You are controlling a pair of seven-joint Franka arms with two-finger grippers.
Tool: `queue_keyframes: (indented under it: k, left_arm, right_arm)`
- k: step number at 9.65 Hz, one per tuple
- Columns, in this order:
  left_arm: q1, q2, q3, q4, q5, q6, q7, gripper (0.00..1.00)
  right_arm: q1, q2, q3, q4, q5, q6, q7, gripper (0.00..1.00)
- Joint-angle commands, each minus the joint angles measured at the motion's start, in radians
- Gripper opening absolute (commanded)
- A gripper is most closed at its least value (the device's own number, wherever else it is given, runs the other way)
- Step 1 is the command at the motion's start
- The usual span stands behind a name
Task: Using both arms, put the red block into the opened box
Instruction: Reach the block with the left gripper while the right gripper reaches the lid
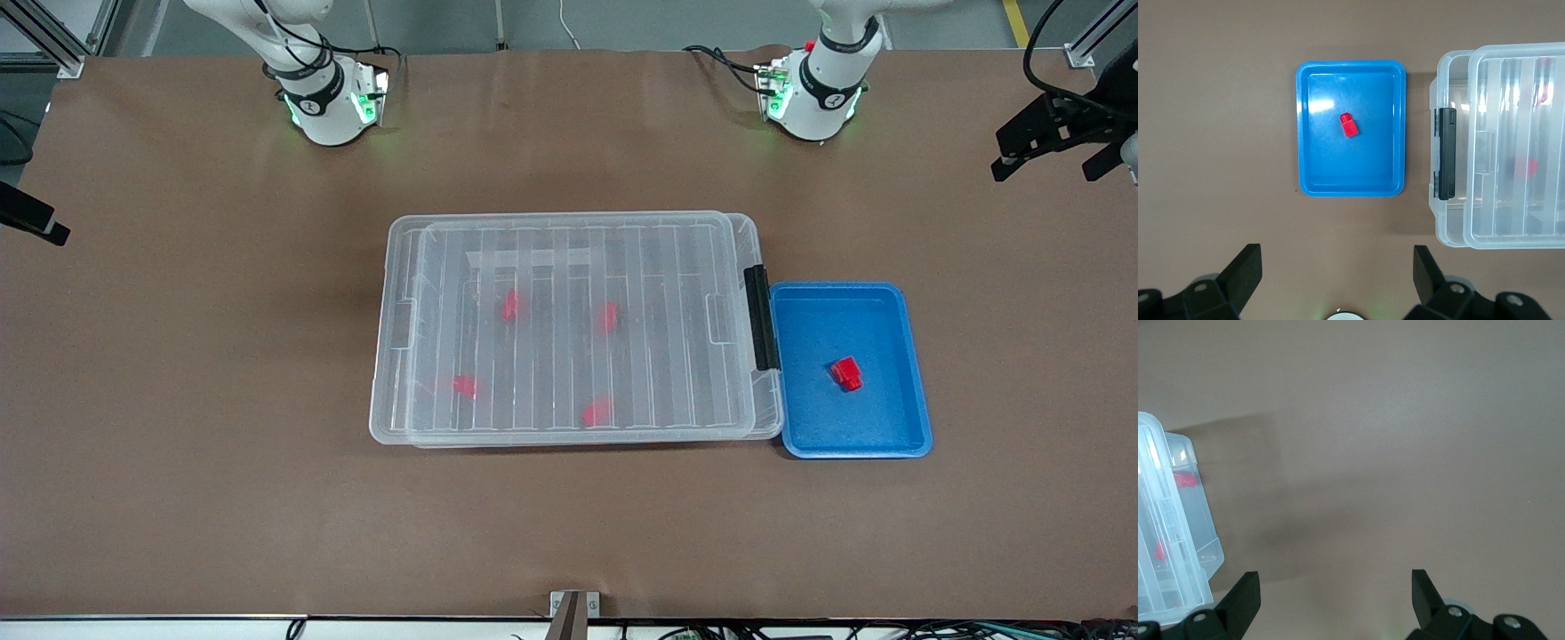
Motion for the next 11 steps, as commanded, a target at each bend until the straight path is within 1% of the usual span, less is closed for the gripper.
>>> queue_keyframes:
  k: [1, 2, 3, 4, 5, 6, 7, 8, 10, 11]
  left_arm:
    - [0.006, 0.019, -0.004, -0.003, 0.008, -0.018, 0.007, 1.00]
    - [0.006, 0.033, -0.004, -0.001, 0.023, -0.017, 0.007, 1.00]
    - [0.006, 0.072, -0.005, 0.001, 0.050, -0.017, 0.010, 1.00]
    - [0.006, 0.111, -0.005, -0.007, 0.048, -0.001, 0.011, 1.00]
    - [0.008, 0.157, -0.005, -0.016, 0.049, 0.046, 0.010, 1.00]
    - [0.022, 0.200, -0.004, -0.038, 0.049, 0.106, 0.010, 1.00]
    - [0.029, 0.221, -0.005, -0.083, 0.049, 0.181, 0.007, 1.00]
    - [0.032, 0.241, -0.005, -0.145, 0.049, 0.257, 0.007, 1.00]
    - [0.034, 0.283, -0.005, -0.281, 0.049, 0.450, 0.005, 1.00]
    - [0.039, 0.309, -0.005, -0.339, 0.049, 0.555, 0.005, 1.00]
  right_arm:
    - [-0.003, -0.009, 0.008, -0.011, -0.015, -0.002, 0.016, 1.00]
    - [-0.003, -0.009, 0.008, -0.011, -0.017, -0.002, 0.016, 1.00]
    - [-0.005, -0.009, 0.008, -0.011, -0.015, -0.004, 0.016, 1.00]
    - [-0.005, -0.009, 0.008, -0.011, -0.015, -0.006, 0.016, 1.00]
    - [0.006, -0.007, 0.013, -0.011, -0.012, -0.004, 0.013, 1.00]
    - [0.056, 0.002, 0.016, -0.015, -0.006, -0.009, 0.009, 1.00]
    - [0.129, 0.051, 0.016, -0.024, -0.001, -0.016, 0.019, 1.00]
    - [0.203, 0.113, 0.016, -0.023, 0.000, 0.025, 0.023, 1.00]
    - [0.294, 0.244, 0.016, -0.029, 0.003, 0.109, 0.026, 1.00]
    - [0.332, 0.285, 0.018, -0.055, 0.005, 0.167, 0.041, 1.00]
